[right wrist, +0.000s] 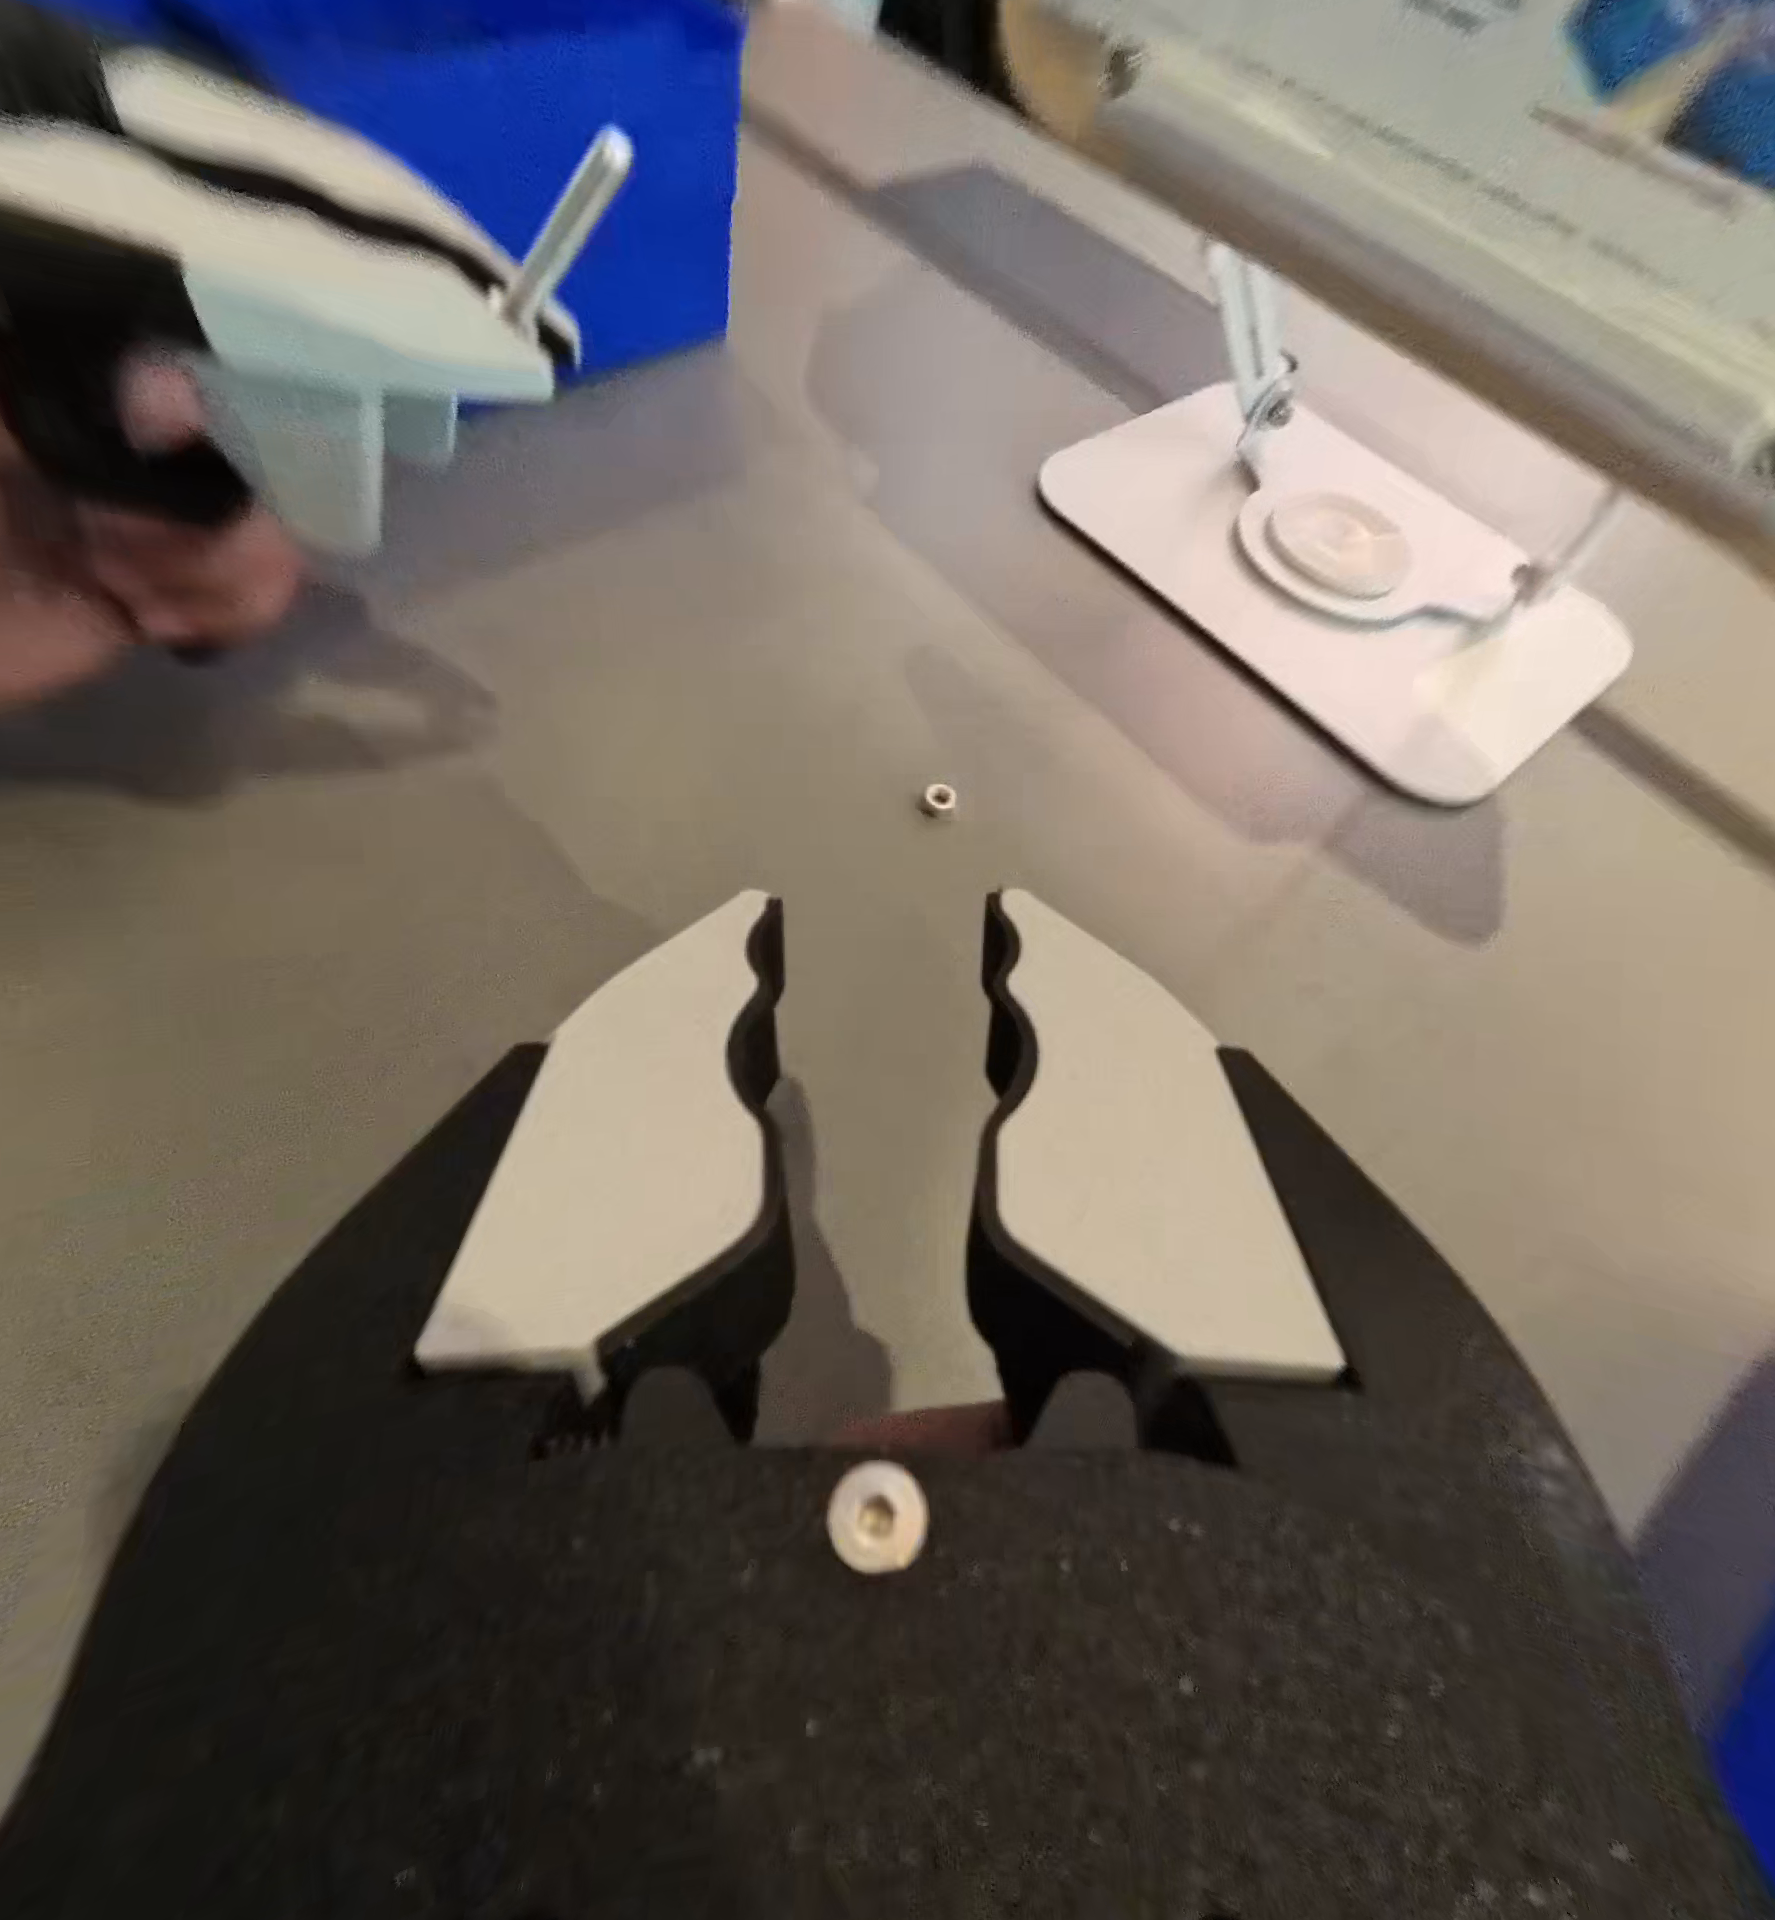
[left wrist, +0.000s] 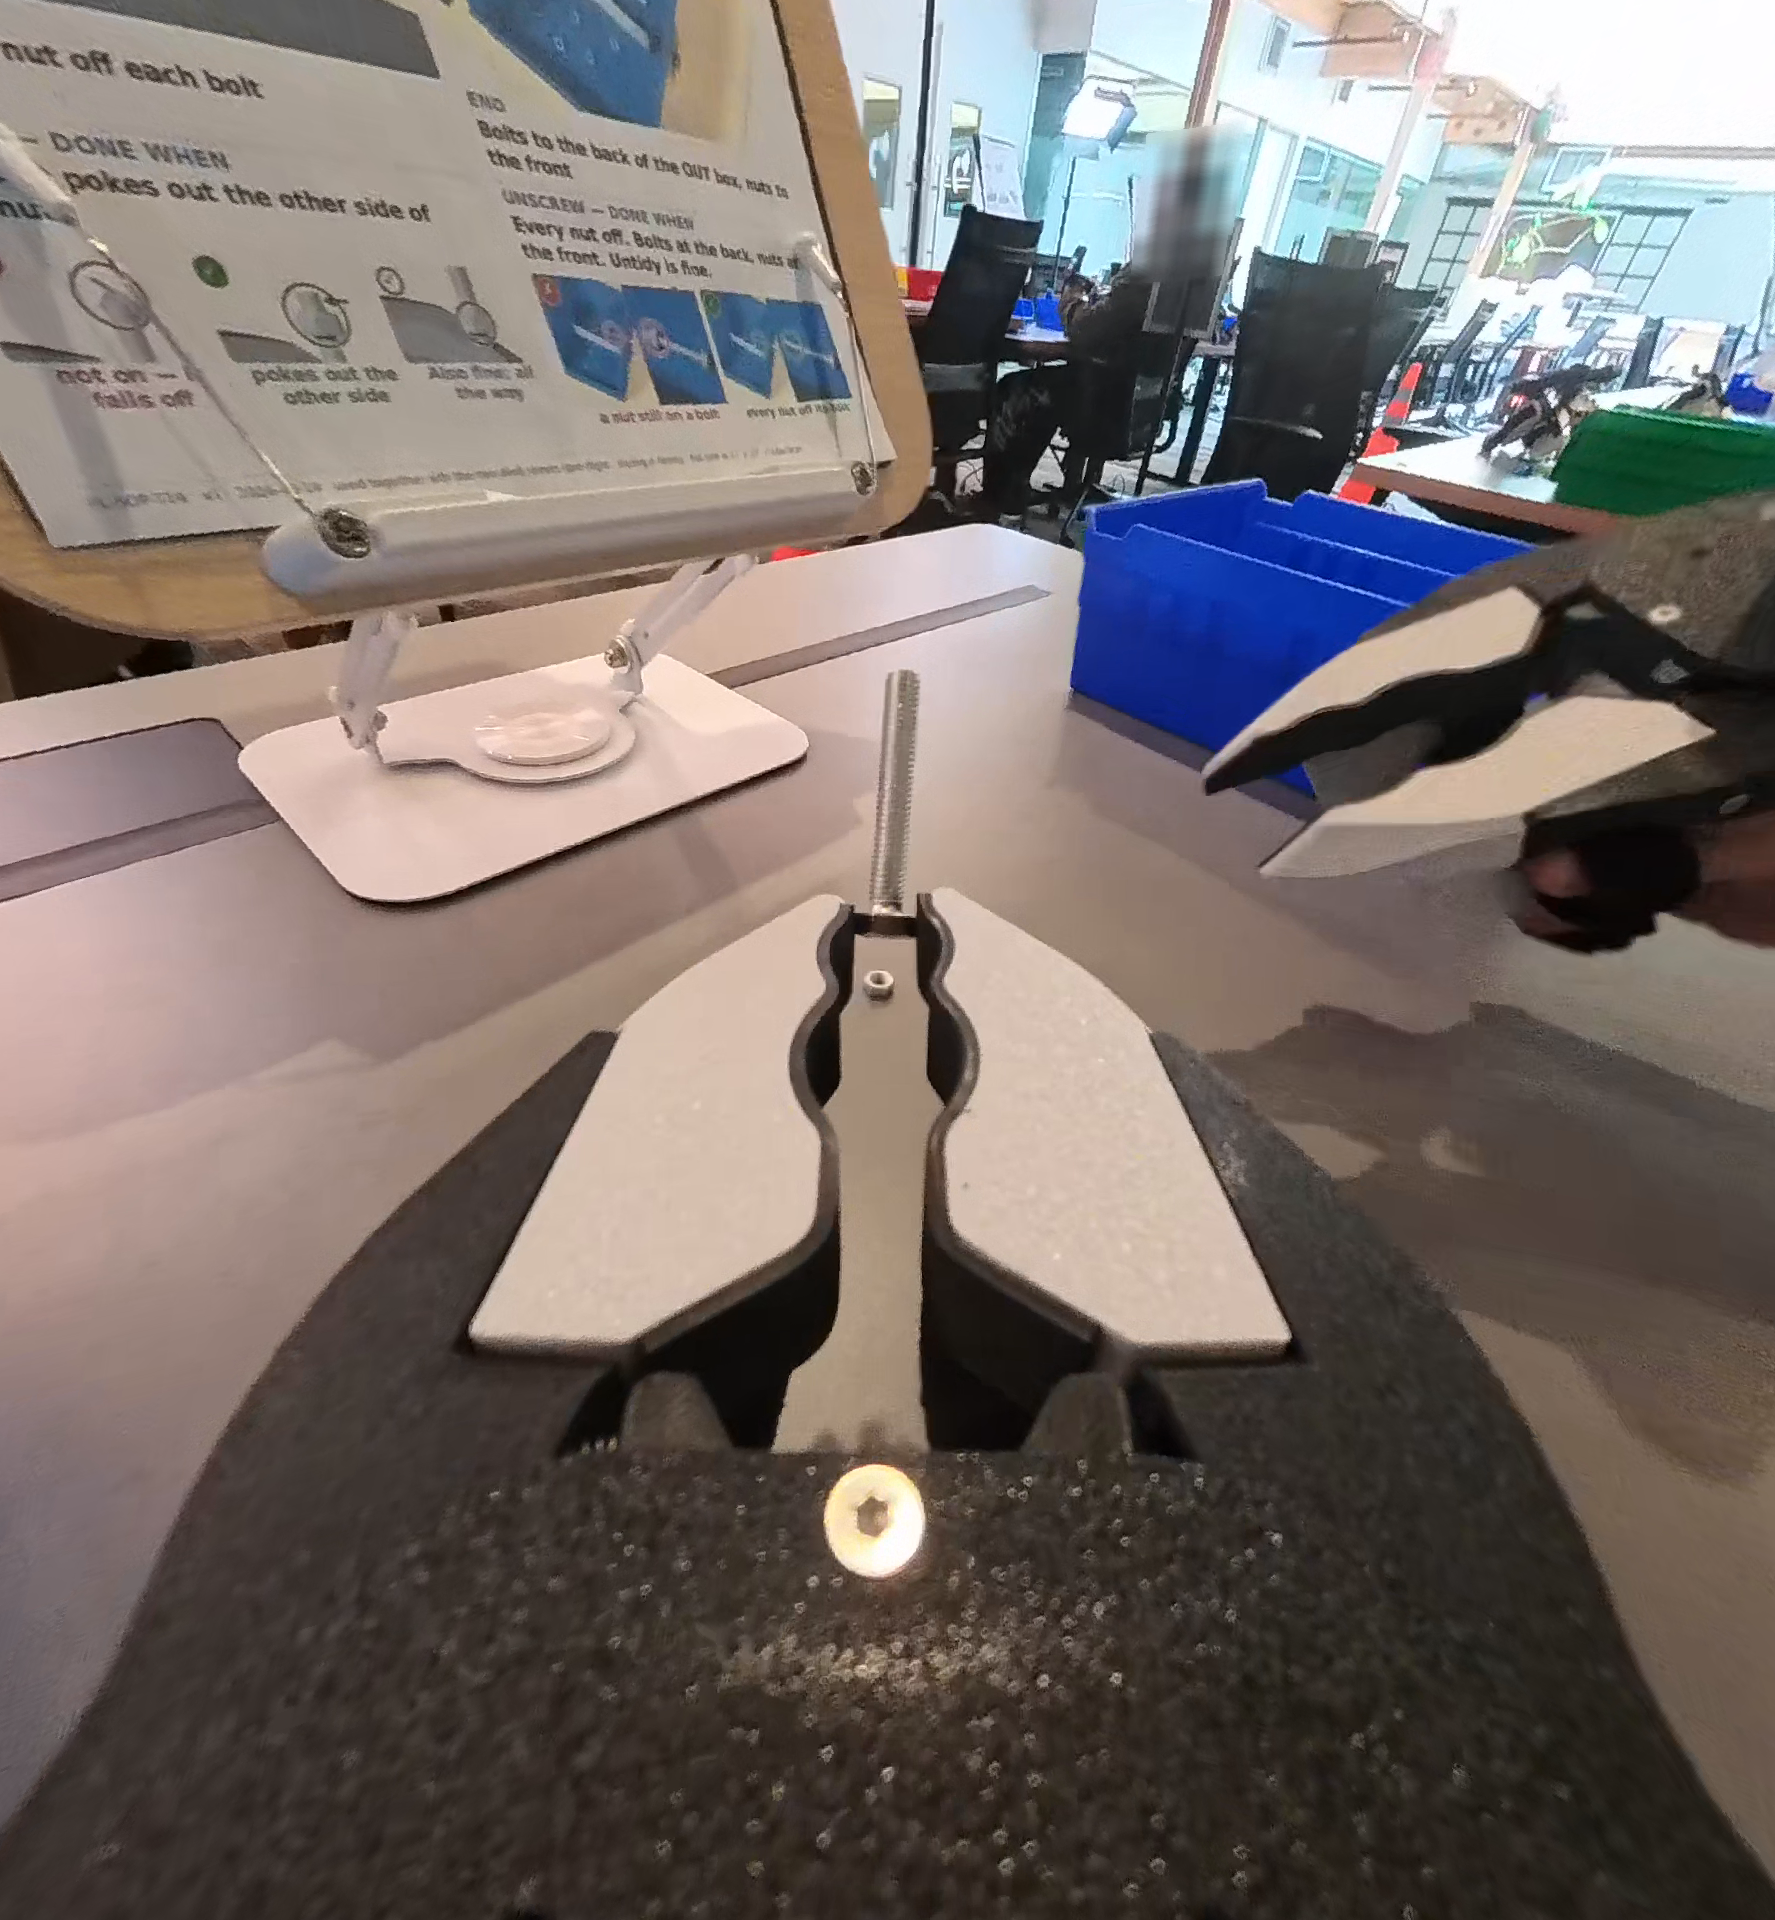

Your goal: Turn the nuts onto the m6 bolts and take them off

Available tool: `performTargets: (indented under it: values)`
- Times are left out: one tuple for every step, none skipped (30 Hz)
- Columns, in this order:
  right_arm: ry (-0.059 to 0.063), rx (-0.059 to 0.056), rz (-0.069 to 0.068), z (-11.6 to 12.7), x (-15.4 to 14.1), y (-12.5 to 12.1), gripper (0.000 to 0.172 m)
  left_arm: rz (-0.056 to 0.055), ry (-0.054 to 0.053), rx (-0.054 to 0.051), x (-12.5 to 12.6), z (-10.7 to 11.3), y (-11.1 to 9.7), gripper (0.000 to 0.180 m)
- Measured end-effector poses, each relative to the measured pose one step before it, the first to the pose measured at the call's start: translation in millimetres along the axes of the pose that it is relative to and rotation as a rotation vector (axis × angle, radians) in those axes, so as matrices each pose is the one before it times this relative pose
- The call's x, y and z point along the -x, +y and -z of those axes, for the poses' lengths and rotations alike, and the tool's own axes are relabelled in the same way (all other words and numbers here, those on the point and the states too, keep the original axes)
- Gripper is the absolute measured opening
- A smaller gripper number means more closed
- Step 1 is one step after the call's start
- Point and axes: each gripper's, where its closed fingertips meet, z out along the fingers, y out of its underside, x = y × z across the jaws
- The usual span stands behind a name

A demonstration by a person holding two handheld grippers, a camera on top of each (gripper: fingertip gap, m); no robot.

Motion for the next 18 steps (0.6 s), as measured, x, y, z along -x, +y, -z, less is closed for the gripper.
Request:
performTargets:
  values:
    - [-0.0016, 0.0602, 0.0943, -7.86, 0.23, -3.3, 0.032, 0.0075, -0.0017, -0.0031, 2.37, 0.7, -0.41, 0.01]
    - [-0.0203, 0.0703, 0.0925, -10.39, 1.04, -1.84, 0.032, 0.009, 0.0025, -0.0068, 1.8, 0.84, -0.56, 0.011]
    - [-0.0319, 0.0624, 0.0837, -11.92, 0.14, -1.89, 0.032, 0.0121, 0.0056, -0.0028, 1.32, 0.56, 0.03, 0.011]
    - [-0.0423, 0.0471, 0.0668, -12.8, -0.58, -1.85, 0.032, 0.0112, -0.0059, 0.0016, 2.47, 0.53, 0.88, 0.011]
    - [-0.065, 0.0334, 0.0549, -12.35, 1.5, -1.92, 0.032, 0.0048, -0.0079, -0.0006, 2.27, 0.59, 0.52, 0.011]
    - [-0.055, 0.0388, 0.0485, -10.99, -1.06, 0.46, 0.032, 0.0025, 0.0021, 0.0038, 0.56, 0.34, 0.57, 0.01]
    - [-0.0289, 0.0576, 0.051, -9.42, -5.64, 4.1, 0.031, 0.001, -0.0037, 0.0047, 1.16, 0.21, 0.59, 0.011]
    - [-0.0387, 0.0436, 0.0593, -7.94, -3.32, 3.16, 0.029, 0.0003, -0.01, -0.0015, 1.94, 0.43, -0.31, 0.01]
    - [-0.0259, 0.034, 0.0518, -6.25, -4.4, 3.0, 0.026, 0.0048, 0.0003, 0.0023, 0.88, 0.19, -0.07, 0.011]
    - [-0.0267, 0.0363, 0.0416, -5.31, -4.16, 4.02, 0.025, 0.0099, 0.0032, 0.0013, 0.72, 0.22, -0.07, 0.011]
    - [-0.032, 0.0304, 0.0323, -4.63, -2.53, 3.5, 0.023, 0.01, -0.0007, -0.0066, 1.24, 0.6, -0.98, 0.011]
    - [-0.0188, 0.0181, 0.0247, -4.0, -3.56, 1.87, 0.022, 0.01, 0.0019, -0.0006, 1.26, 0.43, -0.16, 0.011]
    - [-0.02, 0.0073, 0.0168, -3.1, -2.44, 0.3, 0.022, 0.0081, 0.0016, 0.0018, 1.56, 0.4, 0.18, 0.011]
    - [-0.0166, 0.0018, 0.0068, -2.26, -2.75, -0.75, 0.021, 0.0058, -0.0014, 0.0002, 2.01, 0.48, 0.0, 0.01]
    - [-0.0183, -0.0052, -0.0018, -1.38, -2.17, -1.81, 0.021, 0.0066, -0.0013, 0.0005, 2.18, 0.46, 0.09, 0.011]
    - [-0.021, -0.0115, -0.0066, -1.3, -1.17, -2.85, 0.021, 0.0094, 0.0012, 0.0015, 1.9, 0.36, 0.23, 0.011]
    - [-0.0258, -0.0154, -0.0101, -1.23, 0.27, -3.64, 0.021, 0.0127, 0.0008, 0.0018, 2.01, 0.2, 0.36, 0.011]
    - [-0.0298, -0.0107, -0.0097, -1.64, 1.73, -3.14, 0.021, 0.0138, 0.0024, -0.0005, 1.61, -0.01, 0.14, 0.01]
